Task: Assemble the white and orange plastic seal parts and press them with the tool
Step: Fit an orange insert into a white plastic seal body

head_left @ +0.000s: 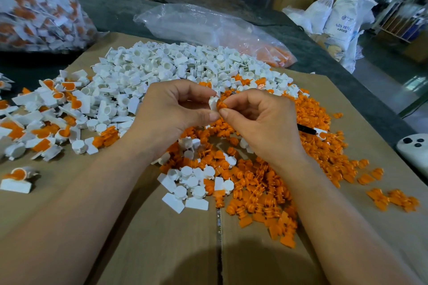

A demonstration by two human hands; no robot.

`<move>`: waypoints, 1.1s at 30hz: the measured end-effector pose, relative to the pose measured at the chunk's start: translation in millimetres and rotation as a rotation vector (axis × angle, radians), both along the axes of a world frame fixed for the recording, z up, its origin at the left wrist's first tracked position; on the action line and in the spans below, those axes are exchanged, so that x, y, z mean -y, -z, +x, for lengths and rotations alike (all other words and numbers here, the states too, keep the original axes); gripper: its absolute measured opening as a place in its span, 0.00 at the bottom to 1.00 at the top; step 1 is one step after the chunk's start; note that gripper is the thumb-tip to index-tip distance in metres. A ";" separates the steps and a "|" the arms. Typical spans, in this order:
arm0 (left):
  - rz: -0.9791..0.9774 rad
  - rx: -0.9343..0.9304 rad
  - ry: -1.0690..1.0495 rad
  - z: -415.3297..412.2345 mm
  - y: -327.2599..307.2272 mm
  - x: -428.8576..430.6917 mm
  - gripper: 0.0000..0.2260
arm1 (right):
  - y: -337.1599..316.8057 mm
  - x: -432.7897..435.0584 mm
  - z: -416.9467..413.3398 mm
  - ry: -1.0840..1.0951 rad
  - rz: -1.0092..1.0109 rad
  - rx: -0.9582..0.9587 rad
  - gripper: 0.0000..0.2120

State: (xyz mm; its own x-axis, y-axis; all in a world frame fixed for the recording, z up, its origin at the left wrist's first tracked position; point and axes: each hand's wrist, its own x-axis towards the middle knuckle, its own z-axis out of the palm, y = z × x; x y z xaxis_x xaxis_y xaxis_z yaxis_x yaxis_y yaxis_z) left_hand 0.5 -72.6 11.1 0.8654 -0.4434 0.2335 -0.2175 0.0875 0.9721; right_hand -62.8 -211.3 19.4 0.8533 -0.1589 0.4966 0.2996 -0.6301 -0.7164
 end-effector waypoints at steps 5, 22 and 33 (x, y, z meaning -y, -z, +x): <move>0.006 0.024 -0.012 -0.7 0.5 0.1 0.15 | -0.9 0.6 -0.9 0.009 -0.002 0.013 0.15; -0.001 0.062 0.037 -5.3 0.8 2.5 0.12 | -4.4 1.6 -1.9 0.069 -0.017 -0.048 0.12; -0.006 0.036 0.064 -5.3 1.1 0.2 0.11 | -0.6 1.8 -0.6 0.076 -0.002 -0.029 0.13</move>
